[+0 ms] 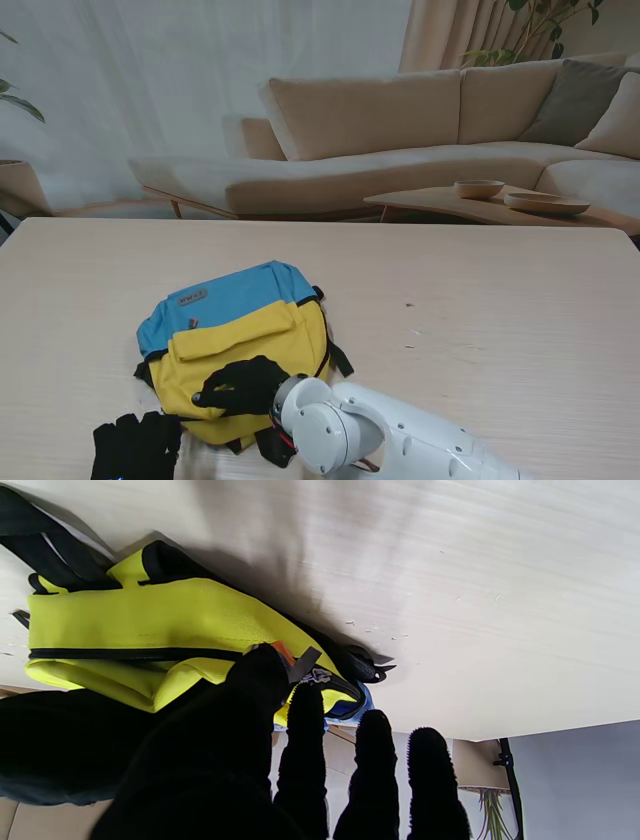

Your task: Pack books into the school bag then zip close the school bag

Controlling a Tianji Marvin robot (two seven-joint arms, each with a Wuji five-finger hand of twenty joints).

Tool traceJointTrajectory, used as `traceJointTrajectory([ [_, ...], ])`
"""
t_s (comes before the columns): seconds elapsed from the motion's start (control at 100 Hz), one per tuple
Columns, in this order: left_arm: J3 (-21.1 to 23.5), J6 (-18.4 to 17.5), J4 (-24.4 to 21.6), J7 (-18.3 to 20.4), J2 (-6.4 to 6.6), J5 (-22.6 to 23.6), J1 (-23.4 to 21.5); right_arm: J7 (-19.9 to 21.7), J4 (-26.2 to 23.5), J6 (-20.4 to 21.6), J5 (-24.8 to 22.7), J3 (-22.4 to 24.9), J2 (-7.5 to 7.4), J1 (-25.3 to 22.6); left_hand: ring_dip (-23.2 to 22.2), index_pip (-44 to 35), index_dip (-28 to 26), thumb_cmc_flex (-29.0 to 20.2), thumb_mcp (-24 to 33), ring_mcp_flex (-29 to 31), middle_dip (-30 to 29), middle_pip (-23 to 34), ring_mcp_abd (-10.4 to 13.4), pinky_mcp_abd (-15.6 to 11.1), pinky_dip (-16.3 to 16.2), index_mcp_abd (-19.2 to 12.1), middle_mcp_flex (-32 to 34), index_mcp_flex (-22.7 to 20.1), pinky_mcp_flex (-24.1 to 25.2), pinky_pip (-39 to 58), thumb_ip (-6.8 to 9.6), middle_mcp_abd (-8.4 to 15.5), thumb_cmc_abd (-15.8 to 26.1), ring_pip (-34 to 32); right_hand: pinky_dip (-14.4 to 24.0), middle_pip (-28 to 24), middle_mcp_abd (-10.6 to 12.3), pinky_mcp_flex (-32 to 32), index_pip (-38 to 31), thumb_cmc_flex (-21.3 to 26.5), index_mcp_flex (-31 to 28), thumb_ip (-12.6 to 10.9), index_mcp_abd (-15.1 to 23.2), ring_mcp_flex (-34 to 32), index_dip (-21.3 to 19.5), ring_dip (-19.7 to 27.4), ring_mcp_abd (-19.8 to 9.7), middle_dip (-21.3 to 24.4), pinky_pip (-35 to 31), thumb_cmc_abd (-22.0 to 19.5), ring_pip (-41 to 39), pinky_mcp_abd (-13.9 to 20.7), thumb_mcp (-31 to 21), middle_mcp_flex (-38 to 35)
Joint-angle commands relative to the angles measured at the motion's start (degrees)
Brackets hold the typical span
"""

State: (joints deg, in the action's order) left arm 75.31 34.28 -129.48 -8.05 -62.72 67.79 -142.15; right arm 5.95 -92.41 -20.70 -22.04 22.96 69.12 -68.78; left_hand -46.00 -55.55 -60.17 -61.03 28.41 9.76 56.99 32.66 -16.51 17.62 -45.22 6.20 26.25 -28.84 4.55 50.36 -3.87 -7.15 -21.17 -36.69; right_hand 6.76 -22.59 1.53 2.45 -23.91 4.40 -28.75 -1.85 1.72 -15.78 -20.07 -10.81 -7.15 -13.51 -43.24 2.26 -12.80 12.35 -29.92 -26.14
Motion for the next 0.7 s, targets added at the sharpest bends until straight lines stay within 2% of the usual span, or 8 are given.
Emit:
traceJointTrajectory([
  [0.0,0.2,0.0,-0.3,1.0,-0.47,0.0,-1.0,1.4,0.2,0.2,-0.1,-0.3,-0.94,-1.7,-0.8,-3.0,-2.4,-0.5,2.3,0.5,0.9,-0.4,-0.9,1.6,0.5,-2.9,0.7,-2.9,1.2,2.4,-0.5,-1.0,0.4,-0.5,3.9,-3.8,-3.4,-3.1,-3.5,-0.1,-7.8,-2.2,0.0,-4.1,-2.4,-1.9,4.6,-1.9,-7.0,0.7,-3.3,-18.9,-0.1,-6.8],
  [0.05,0.6,-0.1,-0.3,0.8,-0.52,-0.2,-1.1,2.0,-0.6,0.5,-0.8,-0.3,-1.48,-1.5,-0.8,-3.0,-2.5,-0.6,2.2,0.5,0.9,-0.4,-0.9,1.6,0.5,-2.9,0.7,-2.9,1.2,2.4,-0.51,-1.0,0.4,-0.5,4.5,-3.3,-4.3,-3.7,-3.1,0.0,-12.8,-2.4,-1.2,-6.4,-2.0,-2.4,4.6,-1.6,-7.9,0.4,-4.3,-18.9,0.0,-11.4],
  [0.12,0.9,-0.5,-0.3,0.8,-0.55,-0.4,-1.3,2.8,-1.1,0.7,-2.0,-0.4,-2.03,-1.1,-0.8,-3.0,-2.6,-0.7,2.2,0.5,1.0,-0.4,-0.8,1.6,0.5,-2.9,0.6,-2.9,1.2,2.4,-0.5,-0.9,0.5,-0.4,5.7,-2.4,-6.0,-5.0,-3.9,-0.4,-19.4,-2.7,-2.5,-9.8,-2.0,-3.0,6.1,-1.1,-9.7,-0.3,-5.2,-20.4,0.3,-18.1],
  [0.19,1.1,-0.9,-0.4,0.9,-0.54,-0.5,-1.6,3.9,-1.1,0.5,-3.0,-1.1,-2.45,-0.1,-0.7,-3.0,-2.7,-0.7,2.1,0.5,1.0,-0.4,-0.8,1.6,0.5,-2.9,0.7,-2.9,1.2,2.5,-0.49,-1.0,0.5,-0.3,6.2,-2.0,-6.7,-5.8,-4.1,-0.8,-21.7,-2.8,-3.0,-11.5,-2.0,-3.1,6.9,-0.9,-10.5,-1.1,-5.7,-20.9,0.5,-20.5],
  [0.35,1.4,-2.0,-1.3,1.4,-0.41,0.7,-2.6,5.3,0.1,-0.1,-5.5,-3.6,-2.68,2.7,-0.7,-2.9,-2.8,-0.7,2.1,0.6,1.0,-0.6,-0.8,1.6,0.5,-3.0,0.8,-3.0,1.2,2.5,-0.42,-1.0,0.4,-0.3,6.3,0.3,-5.3,-5.2,-1.8,-1.9,-20.6,-3.1,-2.3,-10.8,-1.1,-2.7,6.1,-0.1,-10.2,-2.7,-4.6,-20.6,1.1,-19.5],
  [0.49,1.8,-3.1,-2.1,2.3,-0.29,1.7,-3.4,6.1,0.7,-0.4,-5.7,-4.7,-2.68,3.9,-0.7,-2.9,-2.9,-0.7,2.1,0.9,1.1,-0.6,-0.8,1.6,0.6,-3.0,1.1,-3.1,1.2,2.5,-0.36,-1.0,0.4,-0.3,6.2,1.0,-4.9,-5.0,-1.1,-2.5,-19.6,-3.3,-1.9,-10.1,-1.0,-2.5,6.0,0.1,-9.7,-3.3,-4.0,-20.6,1.3,-18.6],
  [0.69,1.8,-5.6,-3.7,6.3,0.2,2.7,-3.8,6.2,0.7,-0.8,-4.3,-4.5,-2.46,3.6,-0.7,-2.7,-3.0,-0.6,1.9,1.3,1.3,-0.8,-0.9,1.6,0.4,-3.2,1.6,-3.0,1.2,2.8,-0.32,-1.0,0.5,-0.3,6.1,1.3,-4.4,-5.0,-0.3,-2.8,-17.8,-3.5,-1.7,-9.6,-0.8,-2.3,5.7,0.1,-9.5,-3.6,-3.5,-20.8,1.5,-17.2],
])
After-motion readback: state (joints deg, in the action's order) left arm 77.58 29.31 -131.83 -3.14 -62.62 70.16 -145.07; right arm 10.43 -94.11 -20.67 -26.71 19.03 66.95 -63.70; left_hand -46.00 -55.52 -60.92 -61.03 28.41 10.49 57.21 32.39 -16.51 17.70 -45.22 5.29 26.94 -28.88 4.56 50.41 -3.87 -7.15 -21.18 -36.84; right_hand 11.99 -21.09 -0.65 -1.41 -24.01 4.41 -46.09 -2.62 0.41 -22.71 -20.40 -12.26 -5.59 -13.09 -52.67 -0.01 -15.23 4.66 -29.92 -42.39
